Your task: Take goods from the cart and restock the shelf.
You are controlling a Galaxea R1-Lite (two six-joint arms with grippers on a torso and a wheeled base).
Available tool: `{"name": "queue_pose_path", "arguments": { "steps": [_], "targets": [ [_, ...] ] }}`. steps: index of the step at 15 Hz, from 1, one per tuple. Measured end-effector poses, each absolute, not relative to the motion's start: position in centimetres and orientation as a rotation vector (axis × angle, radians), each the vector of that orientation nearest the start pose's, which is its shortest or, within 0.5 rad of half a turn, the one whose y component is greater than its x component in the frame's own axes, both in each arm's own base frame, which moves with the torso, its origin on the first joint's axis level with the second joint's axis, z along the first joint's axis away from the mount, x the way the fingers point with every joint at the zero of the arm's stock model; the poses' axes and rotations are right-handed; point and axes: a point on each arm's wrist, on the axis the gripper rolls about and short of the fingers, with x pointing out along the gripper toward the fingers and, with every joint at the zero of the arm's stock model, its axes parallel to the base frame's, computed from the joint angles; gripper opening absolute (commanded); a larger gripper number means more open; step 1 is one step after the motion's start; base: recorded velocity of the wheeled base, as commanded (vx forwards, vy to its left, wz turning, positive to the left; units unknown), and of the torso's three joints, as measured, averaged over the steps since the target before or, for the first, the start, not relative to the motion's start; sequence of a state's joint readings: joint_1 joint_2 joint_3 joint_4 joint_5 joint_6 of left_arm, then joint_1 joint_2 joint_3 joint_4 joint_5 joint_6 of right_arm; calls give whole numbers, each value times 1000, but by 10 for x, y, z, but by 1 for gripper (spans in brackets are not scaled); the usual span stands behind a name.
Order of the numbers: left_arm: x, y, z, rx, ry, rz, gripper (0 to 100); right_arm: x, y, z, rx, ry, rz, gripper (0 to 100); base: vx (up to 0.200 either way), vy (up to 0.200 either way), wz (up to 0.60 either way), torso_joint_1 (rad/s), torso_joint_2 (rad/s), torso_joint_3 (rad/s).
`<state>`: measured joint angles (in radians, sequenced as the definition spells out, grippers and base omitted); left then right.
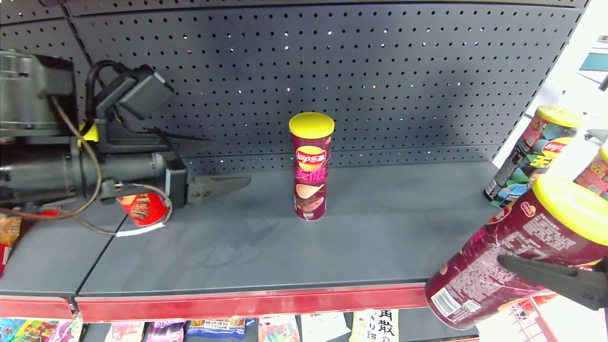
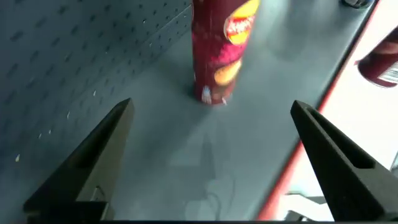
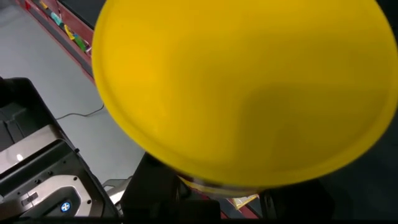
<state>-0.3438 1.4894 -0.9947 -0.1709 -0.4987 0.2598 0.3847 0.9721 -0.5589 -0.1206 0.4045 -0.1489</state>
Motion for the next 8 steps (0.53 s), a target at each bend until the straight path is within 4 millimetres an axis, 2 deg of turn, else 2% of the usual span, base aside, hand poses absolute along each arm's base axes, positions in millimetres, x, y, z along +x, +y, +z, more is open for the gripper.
{"name": "queue_pose_path", "arguments": {
  "steps": [2, 6, 8],
  "targets": [
    [261, -113, 245, 226, 216, -909, 100, 106, 52, 218, -137, 241, 804, 0, 0, 0, 0, 0, 0, 0],
    [286, -141, 229, 232, 215, -975, 100, 106, 52, 219, -130, 240, 803, 0, 0, 0, 0, 0, 0, 0],
    [301, -154, 227, 235, 197, -991, 100, 106, 53, 219, -129, 240, 804, 0, 0, 0, 0, 0, 0, 0]
  ]
}}
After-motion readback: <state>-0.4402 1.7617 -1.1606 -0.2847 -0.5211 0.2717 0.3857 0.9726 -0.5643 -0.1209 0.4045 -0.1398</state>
